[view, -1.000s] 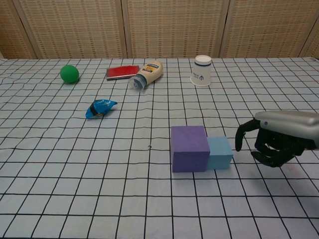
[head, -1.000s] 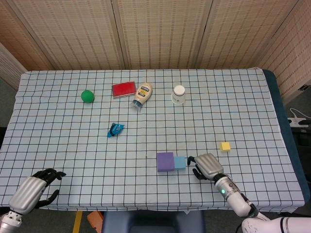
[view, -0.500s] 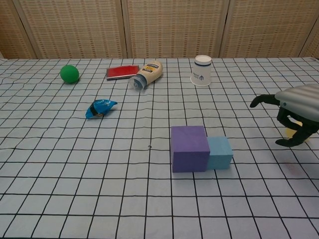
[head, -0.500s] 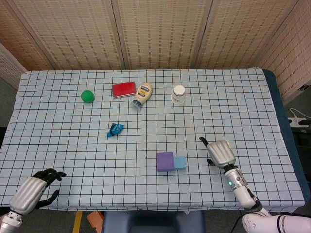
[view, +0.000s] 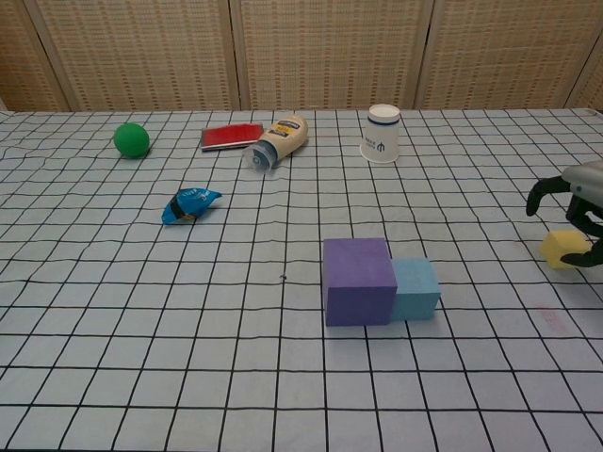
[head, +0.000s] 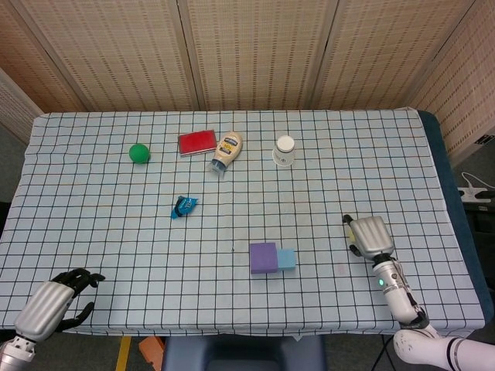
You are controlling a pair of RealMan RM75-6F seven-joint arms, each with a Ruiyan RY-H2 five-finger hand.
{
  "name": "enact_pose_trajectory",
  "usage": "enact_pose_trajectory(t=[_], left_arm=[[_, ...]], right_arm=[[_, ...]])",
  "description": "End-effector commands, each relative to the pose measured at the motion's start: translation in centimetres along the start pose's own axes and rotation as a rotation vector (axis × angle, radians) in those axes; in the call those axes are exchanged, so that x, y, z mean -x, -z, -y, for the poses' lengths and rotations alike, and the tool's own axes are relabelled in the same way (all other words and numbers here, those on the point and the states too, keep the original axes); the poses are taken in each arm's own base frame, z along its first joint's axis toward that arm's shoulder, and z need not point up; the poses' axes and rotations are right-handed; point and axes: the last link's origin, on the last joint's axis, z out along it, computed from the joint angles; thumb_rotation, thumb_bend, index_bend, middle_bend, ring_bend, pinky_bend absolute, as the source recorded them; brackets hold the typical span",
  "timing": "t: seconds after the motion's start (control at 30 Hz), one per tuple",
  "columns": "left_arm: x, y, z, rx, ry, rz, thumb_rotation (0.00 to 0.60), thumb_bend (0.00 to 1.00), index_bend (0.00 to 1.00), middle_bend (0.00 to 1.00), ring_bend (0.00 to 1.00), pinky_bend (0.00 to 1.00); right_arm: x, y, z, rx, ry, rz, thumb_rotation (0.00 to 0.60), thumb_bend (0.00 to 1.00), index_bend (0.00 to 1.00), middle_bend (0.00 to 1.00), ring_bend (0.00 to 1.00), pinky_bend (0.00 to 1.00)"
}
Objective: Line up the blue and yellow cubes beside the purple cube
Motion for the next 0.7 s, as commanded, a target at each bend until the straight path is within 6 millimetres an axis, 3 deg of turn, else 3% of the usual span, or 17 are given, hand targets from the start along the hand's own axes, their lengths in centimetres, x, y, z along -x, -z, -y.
enact_pose_trajectory(t=[0.03, 0.7], left_arm=[[0.0, 0.0, 0.0, -0.001, -0.001, 0.002, 0.600, 0.42, 0.29, 0.39, 0.24, 0.35], [0.2, 0.0, -0.1, -0.001, -0.003, 0.009, 0.600, 0.43, 0.29, 0.39, 0.25, 0.35]], right_arm=[[0.3, -0.2, -0.5, 0.010, -0.006, 0.002, 0.600, 0.13, 0.32, 0.84, 0.88, 1.00], [1.9, -0.8, -1.9, 0.061, -0.010, 0.040, 0.600, 0.13, 0.35, 0.85, 0.89, 1.00]])
